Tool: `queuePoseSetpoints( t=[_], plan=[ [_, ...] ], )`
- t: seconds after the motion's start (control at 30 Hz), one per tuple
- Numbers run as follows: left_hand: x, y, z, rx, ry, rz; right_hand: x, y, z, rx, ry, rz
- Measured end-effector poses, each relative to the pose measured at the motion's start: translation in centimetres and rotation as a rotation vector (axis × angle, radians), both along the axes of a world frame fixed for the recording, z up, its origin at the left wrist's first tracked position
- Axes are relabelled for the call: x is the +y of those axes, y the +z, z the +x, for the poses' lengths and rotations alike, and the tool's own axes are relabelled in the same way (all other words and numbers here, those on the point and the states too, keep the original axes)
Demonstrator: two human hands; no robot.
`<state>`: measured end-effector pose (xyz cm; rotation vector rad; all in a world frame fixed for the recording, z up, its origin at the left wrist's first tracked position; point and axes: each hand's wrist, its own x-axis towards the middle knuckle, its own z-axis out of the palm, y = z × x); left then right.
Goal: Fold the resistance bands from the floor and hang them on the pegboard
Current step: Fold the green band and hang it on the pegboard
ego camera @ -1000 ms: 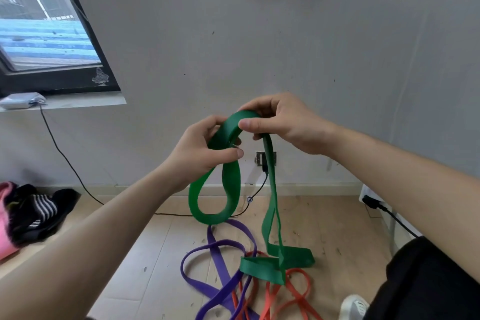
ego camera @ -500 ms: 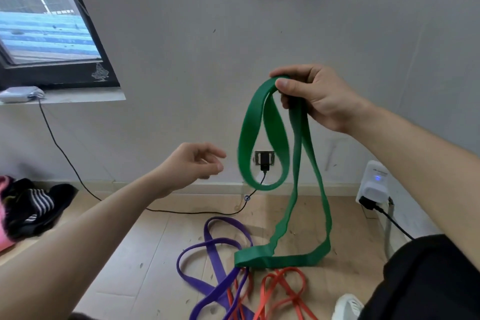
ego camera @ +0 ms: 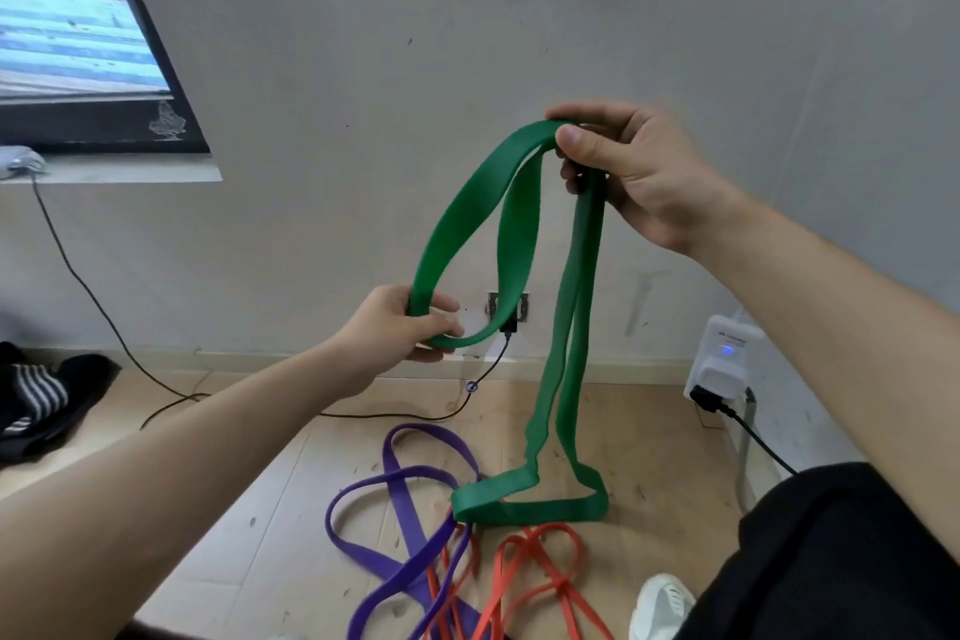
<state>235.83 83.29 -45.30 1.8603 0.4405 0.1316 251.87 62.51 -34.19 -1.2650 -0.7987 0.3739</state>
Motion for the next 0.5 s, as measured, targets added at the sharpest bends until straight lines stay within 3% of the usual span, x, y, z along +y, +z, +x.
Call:
queuePoseSetpoints(
  t=[0.23,0.5],
  plan=[
    [0.7,1.7,-0.3,-0.232,0.097,-0.318,-0.8,-1.0,2.0,-0.025,-0.163,-0.072],
    [1.1,3.0,-0.7,-0.307,0.075,-0.424,-1.7,-3.0,3.8,-0.06,-0.27,-0.187]
  ],
)
